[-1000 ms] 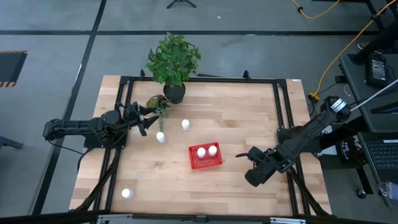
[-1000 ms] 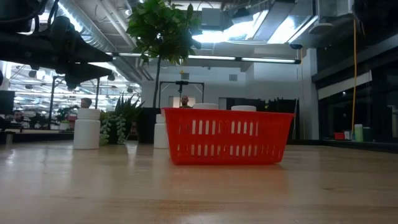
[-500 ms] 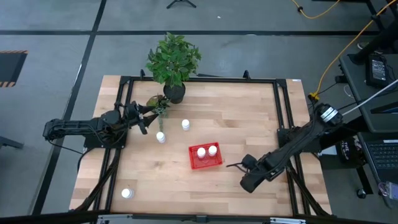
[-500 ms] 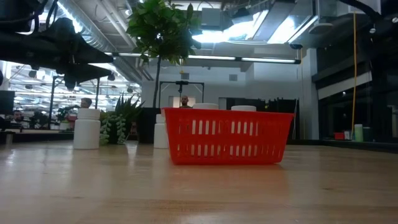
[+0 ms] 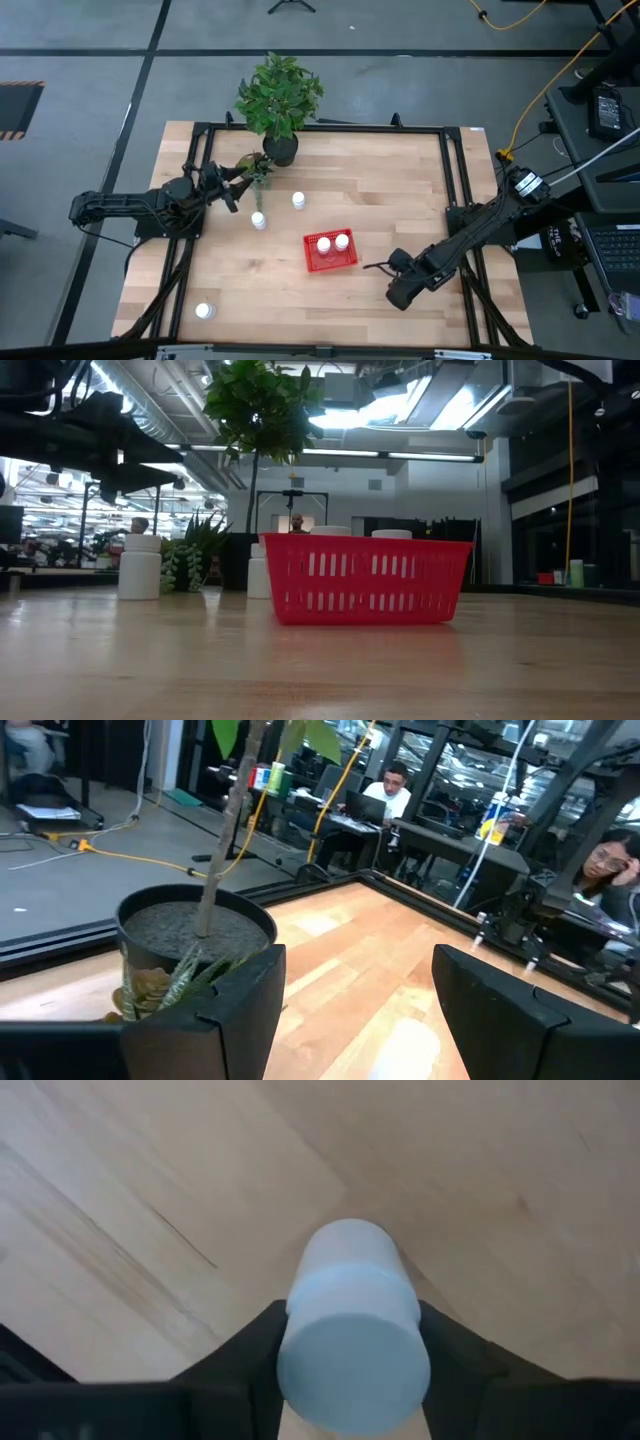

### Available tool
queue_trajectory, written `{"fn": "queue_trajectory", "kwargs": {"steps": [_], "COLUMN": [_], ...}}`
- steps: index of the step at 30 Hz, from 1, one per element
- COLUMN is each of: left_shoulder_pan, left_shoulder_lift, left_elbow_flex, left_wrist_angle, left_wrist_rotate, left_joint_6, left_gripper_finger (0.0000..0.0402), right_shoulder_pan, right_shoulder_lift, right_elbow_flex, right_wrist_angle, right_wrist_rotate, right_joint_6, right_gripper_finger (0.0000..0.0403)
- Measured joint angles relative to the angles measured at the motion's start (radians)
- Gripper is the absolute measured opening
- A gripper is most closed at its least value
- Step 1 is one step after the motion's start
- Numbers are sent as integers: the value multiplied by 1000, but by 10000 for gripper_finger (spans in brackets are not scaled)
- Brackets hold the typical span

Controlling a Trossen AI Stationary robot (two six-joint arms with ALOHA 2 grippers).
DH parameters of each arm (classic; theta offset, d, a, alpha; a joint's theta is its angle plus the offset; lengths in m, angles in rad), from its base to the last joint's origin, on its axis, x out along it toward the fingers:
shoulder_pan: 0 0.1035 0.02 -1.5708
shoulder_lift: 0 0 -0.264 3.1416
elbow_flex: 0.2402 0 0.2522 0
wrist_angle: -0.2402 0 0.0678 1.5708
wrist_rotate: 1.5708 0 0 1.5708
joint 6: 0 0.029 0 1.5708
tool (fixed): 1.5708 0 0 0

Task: Pick and place pill bottles into a basket
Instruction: Put the white pill bottles into the red bin

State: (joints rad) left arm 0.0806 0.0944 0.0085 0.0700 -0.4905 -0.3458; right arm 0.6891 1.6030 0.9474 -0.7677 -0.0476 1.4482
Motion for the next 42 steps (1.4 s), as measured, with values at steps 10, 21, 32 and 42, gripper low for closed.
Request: {"fn": "queue_trajectory", "kwargs": {"steps": [10, 21, 32, 42], "left_shoulder_pan": [0, 0, 0, 0], "left_shoulder_lift": [0, 0, 0, 0], "left_elbow_flex": [0, 0, 0, 0], "left_wrist_angle": [1, 1, 0, 1], "left_wrist_rotate": [-14, -14, -14, -42], "left_joint_6": [0, 0, 0, 8], "left_gripper_finger": [246, 246, 246, 246], "right_shoulder_pan": [-47, -285, -440, -436], "right_shoulder_lift": [2, 1, 13, 166], "right_elbow_flex": [102, 426, 616, 623], "right_wrist_angle": [-89, -348, -168, -187], "right_wrist_rotate": [29, 134, 135, 72], "right_joint_6": [-271, -909, -1197, -1222], "right_gripper_finger": [165, 165, 165, 165]}}
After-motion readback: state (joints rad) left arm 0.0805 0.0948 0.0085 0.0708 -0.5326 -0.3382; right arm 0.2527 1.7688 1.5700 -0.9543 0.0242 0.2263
